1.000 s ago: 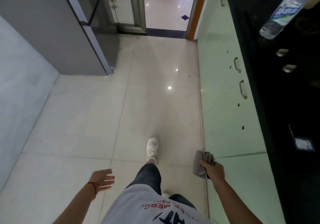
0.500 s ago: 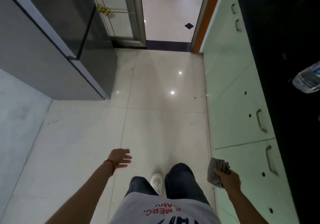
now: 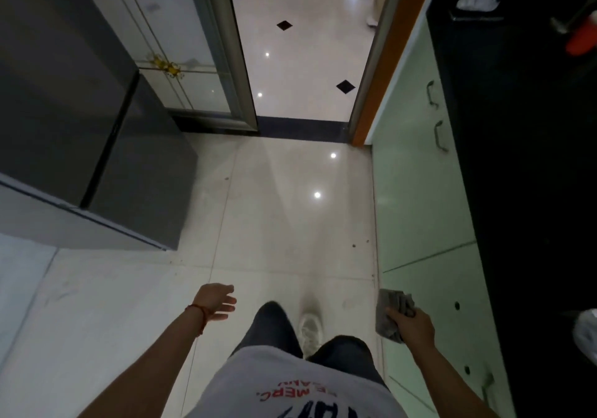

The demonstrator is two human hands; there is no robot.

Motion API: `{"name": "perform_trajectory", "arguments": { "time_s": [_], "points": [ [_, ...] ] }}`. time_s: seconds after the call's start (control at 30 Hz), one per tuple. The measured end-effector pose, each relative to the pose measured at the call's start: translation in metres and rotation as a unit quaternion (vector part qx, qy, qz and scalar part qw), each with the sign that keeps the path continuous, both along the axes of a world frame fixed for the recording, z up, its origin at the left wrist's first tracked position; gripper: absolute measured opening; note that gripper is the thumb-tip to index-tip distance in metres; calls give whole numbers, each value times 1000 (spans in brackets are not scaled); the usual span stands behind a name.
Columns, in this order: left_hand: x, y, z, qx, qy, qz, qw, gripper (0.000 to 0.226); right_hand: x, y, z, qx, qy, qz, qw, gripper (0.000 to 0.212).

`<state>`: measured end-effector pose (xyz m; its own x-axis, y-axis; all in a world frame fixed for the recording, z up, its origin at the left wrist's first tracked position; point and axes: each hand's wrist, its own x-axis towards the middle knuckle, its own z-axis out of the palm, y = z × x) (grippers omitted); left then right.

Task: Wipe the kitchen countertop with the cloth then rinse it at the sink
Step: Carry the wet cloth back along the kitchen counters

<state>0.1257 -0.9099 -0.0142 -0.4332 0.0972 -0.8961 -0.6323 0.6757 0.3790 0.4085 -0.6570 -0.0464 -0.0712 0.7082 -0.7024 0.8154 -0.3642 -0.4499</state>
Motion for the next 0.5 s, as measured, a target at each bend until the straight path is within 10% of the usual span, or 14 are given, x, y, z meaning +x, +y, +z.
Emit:
{"name": "perform_trajectory", "arguments": {
  "time_s": [0.5],
  "points": [
    [-234,203,-12,-12,-5,-18,1000,16,-224,192,1,32,14,-51,998,32]
  ]
}}
